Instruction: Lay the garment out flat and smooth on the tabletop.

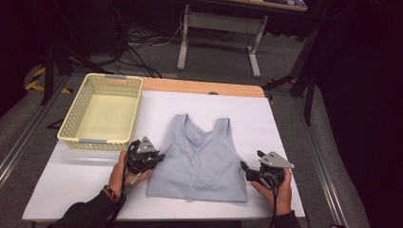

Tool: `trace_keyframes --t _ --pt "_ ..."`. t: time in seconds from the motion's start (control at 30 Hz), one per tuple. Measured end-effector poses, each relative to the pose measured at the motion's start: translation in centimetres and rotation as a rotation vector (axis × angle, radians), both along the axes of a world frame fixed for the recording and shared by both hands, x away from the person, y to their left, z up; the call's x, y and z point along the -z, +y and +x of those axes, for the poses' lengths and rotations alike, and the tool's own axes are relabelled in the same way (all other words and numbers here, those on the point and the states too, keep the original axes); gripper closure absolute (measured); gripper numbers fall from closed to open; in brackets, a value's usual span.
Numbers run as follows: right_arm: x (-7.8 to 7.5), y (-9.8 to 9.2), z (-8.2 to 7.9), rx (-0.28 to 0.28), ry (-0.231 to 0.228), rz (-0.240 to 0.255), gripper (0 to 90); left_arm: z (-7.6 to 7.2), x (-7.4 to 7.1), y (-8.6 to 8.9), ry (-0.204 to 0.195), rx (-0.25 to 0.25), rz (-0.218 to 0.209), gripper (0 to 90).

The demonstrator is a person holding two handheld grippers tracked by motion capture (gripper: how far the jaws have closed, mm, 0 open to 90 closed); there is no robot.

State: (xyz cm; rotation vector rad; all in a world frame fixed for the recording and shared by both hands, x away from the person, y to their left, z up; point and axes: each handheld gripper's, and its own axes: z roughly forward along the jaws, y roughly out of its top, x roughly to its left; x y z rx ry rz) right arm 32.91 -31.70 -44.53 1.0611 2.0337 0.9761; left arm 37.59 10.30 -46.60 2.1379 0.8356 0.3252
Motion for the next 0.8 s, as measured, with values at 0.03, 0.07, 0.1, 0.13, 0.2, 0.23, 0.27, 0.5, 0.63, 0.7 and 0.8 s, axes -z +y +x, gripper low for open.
trace_keyframes --t 0.03,0.07,0.1,0.13,0.2,0.23,0.27,0.5,0.63,0.7,0.8 --pt "0.0 0.0 0.0 0.0 -0.002 0.0 25.4 -0.1 -0.1 0.3 -0.009 -0.014 -0.008 78.6" --pt "-0.1 0.0 0.0 0.001 -0.004 0.002 25.4 -0.2 -0.2 0.7 -0.009 -0.015 -0.002 78.6" --pt "-0.1 0.0 0.1 0.001 -0.004 0.002 25.4 -0.4 -0.3 0.9 -0.009 -0.02 -0.001 78.6" --pt "-0.1 0.0 0.1 0.001 -0.003 0.002 25.4 -0.5 -0.3 1.1 -0.009 -0.026 -0.007 78.6" --pt "-0.1 0.1 0.2 -0.001 -0.003 0.002 25.3 -0.7 -0.3 1.6 -0.008 -0.035 -0.008 78.5" --pt "-0.1 0.1 0.2 -0.003 -0.003 0.0 25.3 -0.9 -0.3 1.9 -0.012 -0.041 -0.008 78.4" --pt "-0.1 0.2 0.2 -0.005 -0.003 -0.001 25.1 -1.0 -0.3 2.0 -0.013 -0.039 -0.006 78.4" --pt "-0.2 0.3 0.3 -0.003 -0.012 0.001 24.4 -1.2 -0.1 2.2 -0.028 -0.031 -0.009 78.0" --pt "-0.1 0.4 0.3 -0.004 -0.01 0.007 23.8 -1.3 -0.2 2.3 -0.031 -0.026 -0.012 77.9" --pt "-0.2 0.5 0.1 -0.001 -0.012 0.011 23.5 -1.3 -0.3 2.3 -0.041 -0.025 -0.002 77.8" --pt "-1.1 1.0 -0.6 -0.017 -0.043 0.032 24.8 -1.3 -0.3 2.2 -0.048 -0.021 0.005 77.7"
